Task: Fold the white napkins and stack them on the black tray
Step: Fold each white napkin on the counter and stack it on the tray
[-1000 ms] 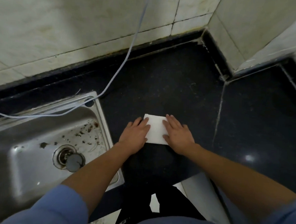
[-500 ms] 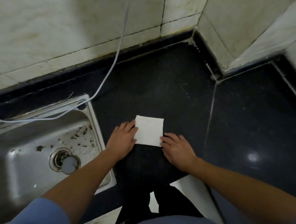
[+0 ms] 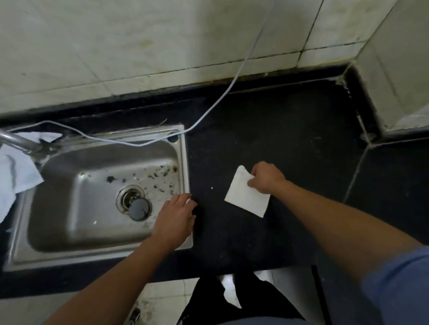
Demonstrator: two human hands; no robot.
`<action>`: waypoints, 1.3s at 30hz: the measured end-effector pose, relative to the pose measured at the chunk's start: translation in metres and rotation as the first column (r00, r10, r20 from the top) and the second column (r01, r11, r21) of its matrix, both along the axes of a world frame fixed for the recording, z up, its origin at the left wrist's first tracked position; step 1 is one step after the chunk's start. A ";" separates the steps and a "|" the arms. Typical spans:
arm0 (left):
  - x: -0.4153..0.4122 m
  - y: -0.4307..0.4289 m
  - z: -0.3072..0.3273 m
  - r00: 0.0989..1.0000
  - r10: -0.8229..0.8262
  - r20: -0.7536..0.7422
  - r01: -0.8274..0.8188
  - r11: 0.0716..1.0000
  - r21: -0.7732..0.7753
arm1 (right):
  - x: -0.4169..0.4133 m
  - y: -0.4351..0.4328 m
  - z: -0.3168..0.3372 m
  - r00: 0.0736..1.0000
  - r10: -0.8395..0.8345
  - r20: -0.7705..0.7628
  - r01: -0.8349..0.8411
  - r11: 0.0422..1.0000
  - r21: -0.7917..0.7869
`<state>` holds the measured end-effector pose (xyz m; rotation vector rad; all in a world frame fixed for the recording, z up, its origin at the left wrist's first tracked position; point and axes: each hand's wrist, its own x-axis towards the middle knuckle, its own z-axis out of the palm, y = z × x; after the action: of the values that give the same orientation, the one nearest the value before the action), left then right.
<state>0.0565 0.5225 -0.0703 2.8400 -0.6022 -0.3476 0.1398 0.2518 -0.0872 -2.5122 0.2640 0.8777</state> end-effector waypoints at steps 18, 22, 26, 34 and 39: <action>0.018 -0.045 0.053 0.802 -0.593 0.075 0.597 0.801 -0.042 | -0.246 0.007 0.107 0.856 -0.173 0.488 0.325 0.913 -0.247; -0.025 -0.102 0.072 0.640 -0.759 0.120 0.768 0.635 -0.081 | -0.341 0.006 0.128 0.803 -0.295 0.518 0.496 0.813 -0.306; -0.102 -0.160 0.090 0.427 -0.887 0.174 0.904 0.421 -0.075 | -0.448 0.014 0.143 0.714 -0.438 0.546 0.663 0.674 -0.326; -0.340 -0.247 0.117 -0.051 -0.968 0.244 0.998 -0.056 -0.013 | -0.706 0.058 0.159 0.475 -0.667 0.575 0.873 0.275 -0.402; -0.520 -0.256 0.119 -0.239 -0.938 0.251 0.966 -0.256 -0.037 | -0.873 0.108 0.165 0.328 -0.743 0.584 0.906 0.073 -0.417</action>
<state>-0.4637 0.2668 0.0485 1.2672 -2.7162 -0.2215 -0.7332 0.3601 0.0779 -2.2623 2.1234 -0.1127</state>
